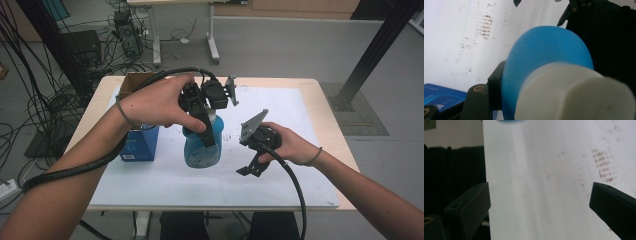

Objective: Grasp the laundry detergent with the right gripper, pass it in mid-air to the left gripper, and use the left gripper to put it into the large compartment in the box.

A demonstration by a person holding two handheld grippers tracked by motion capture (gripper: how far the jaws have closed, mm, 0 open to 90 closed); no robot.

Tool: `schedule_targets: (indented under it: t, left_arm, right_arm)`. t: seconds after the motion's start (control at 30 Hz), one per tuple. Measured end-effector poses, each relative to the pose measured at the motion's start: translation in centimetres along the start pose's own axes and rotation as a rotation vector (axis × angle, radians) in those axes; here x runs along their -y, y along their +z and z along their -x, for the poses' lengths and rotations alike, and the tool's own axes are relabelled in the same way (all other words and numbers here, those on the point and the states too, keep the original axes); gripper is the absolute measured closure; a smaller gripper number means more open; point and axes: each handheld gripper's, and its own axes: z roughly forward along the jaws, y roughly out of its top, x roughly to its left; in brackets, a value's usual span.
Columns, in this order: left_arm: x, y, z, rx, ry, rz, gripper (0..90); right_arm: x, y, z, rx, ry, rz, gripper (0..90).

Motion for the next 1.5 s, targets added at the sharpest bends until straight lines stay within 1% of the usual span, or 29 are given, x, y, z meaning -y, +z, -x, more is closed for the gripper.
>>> schedule_targets:
  t: [0.07,0.17,0.27,0.3,0.33,0.4,0.47,0.53,0.6,0.63,0.7,0.73,0.9,1.0,1.13,1.27,1.37,1.4,1.47,1.5]
  left_arm:
    - [0.0,0.0,0.0,-0.004,-0.004,-0.003,37.6]
    - [0.1,0.0,-0.1,-0.006,-0.014,-0.008,37.7]
    - [0.1,0.0,-0.1,-0.012,-0.021,-0.022,37.7]
    - [0.1,0.0,-0.1,-0.015,-0.031,-0.022,37.7]
    - [0.1,-0.1,-0.2,-0.018,-0.032,-0.029,37.7]
    - [0.1,-0.2,-0.2,-0.024,-0.055,-0.031,37.7]
    - [0.1,-0.3,-0.4,-0.029,-0.074,-0.030,37.7]
    - [0.1,-0.4,-0.7,-0.032,-0.107,-0.029,37.7]
    - [0.1,-0.4,-0.9,-0.042,-0.130,-0.036,37.7]
    - [0.1,-0.4,-1.0,-0.047,-0.157,-0.038,37.7]
    - [0.1,-0.4,-1.2,-0.055,-0.193,-0.042,37.7]
    - [0.1,-0.4,-1.3,-0.055,-0.206,-0.047,37.7]
    - [0.2,-0.6,-2.1,-0.056,-0.317,-0.040,37.7]
    - [0.3,-0.9,-2.6,-0.052,-0.357,-0.028,37.7]
    - [0.3,-1.2,-3.0,-0.058,-0.377,-0.029,37.7]
    - [0.3,-1.7,-3.4,-0.066,-0.414,-0.029,37.7]
    - [0.3,-2.1,-3.7,-0.071,-0.442,-0.034,37.8]
    - [0.3,-2.2,-3.8,-0.067,-0.451,-0.042,37.8]
    - [0.4,-2.5,-4.1,-0.069,-0.470,-0.035,37.8]
    - [0.4,-2.7,-4.1,-0.065,-0.473,-0.039,37.8]
  right_arm:
    - [0.3,-0.1,0.3,-0.010,0.017,-0.061,3.6]
    - [0.8,-0.3,0.7,-0.005,0.039,-0.142,3.8]
    - [1.4,-0.5,1.1,0.001,0.068,-0.201,4.6]
    - [1.6,-0.6,1.2,0.003,0.072,-0.220,5.0]
    - [1.7,-0.7,1.3,0.003,0.090,-0.245,5.2]
    - [2.0,-0.9,1.6,0.016,0.094,-0.286,5.3]
    - [2.3,-1.1,1.9,0.029,0.112,-0.320,6.2]
    - [2.5,-1.2,2.1,0.036,0.119,-0.338,6.4]
    - [2.8,-1.2,2.4,0.047,0.128,-0.351,6.4]
    - [3.0,-1.2,2.5,0.050,0.133,-0.357,6.5]
    - [3.3,-1.2,2.8,0.057,0.145,-0.368,6.3]
    - [3.5,-1.2,2.8,0.062,0.153,-0.366,6.0]
    - [4.1,-1.2,3.4,0.065,0.177,-0.369,5.0]
    - [4.4,-1.2,3.7,0.063,0.177,-0.364,4.8]
    - [4.8,-1.1,4.0,0.065,0.191,-0.368,4.6]
    - [5.0,-1.0,4.3,0.067,0.203,-0.364,4.6]
    - [5.1,-1.0,4.4,0.069,0.204,-0.363,4.7]
    - [5.1,-1.0,4.4,0.070,0.205,-0.361,4.7]
    - [5.2,-0.9,4.5,0.071,0.214,-0.355,4.7]
    - [5.2,-0.9,4.6,0.070,0.215,-0.355,4.7]
